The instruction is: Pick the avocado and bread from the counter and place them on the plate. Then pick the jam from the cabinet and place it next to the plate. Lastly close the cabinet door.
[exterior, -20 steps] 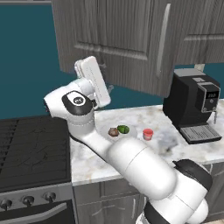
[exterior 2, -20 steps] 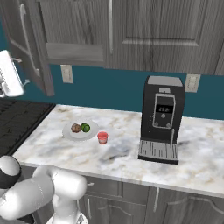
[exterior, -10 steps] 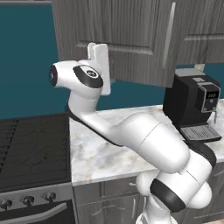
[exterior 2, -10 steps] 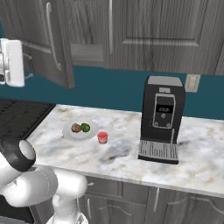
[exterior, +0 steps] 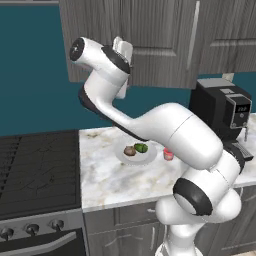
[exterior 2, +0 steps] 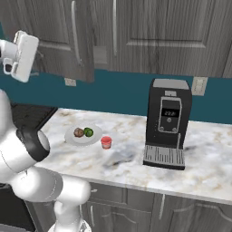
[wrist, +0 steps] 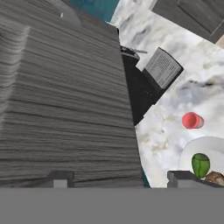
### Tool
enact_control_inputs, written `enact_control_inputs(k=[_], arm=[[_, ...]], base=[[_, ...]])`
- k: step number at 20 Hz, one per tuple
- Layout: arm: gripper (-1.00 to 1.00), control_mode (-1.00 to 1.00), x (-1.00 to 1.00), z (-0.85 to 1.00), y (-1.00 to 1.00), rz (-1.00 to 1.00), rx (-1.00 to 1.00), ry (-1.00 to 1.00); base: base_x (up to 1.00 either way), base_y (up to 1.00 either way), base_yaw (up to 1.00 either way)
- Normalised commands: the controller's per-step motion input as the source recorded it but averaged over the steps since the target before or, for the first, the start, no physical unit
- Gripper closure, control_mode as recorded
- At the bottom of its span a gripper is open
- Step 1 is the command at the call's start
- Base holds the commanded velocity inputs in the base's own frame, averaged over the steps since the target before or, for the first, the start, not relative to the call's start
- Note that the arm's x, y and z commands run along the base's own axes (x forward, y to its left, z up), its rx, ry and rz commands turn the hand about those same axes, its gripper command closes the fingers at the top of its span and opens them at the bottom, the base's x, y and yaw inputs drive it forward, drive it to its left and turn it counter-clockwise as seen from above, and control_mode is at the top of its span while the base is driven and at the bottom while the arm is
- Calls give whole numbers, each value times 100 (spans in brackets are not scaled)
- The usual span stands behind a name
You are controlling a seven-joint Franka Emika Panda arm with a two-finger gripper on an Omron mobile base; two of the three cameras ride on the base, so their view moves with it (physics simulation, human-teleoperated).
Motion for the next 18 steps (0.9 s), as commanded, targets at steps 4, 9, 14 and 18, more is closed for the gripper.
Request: enact_control_inputs(k=[4,9,14,18], arm=[[-100,-100,57,0,-100,26,9,19],[-100,-100,76,-2,-100,27,10,17],[-100,-100,98,-28,-100,31,9,8],[-100,-100,100,-41,-100,31,10,0]], base=[[0,0,0],[0,0,0],[0,0,0],[0,0,0]])
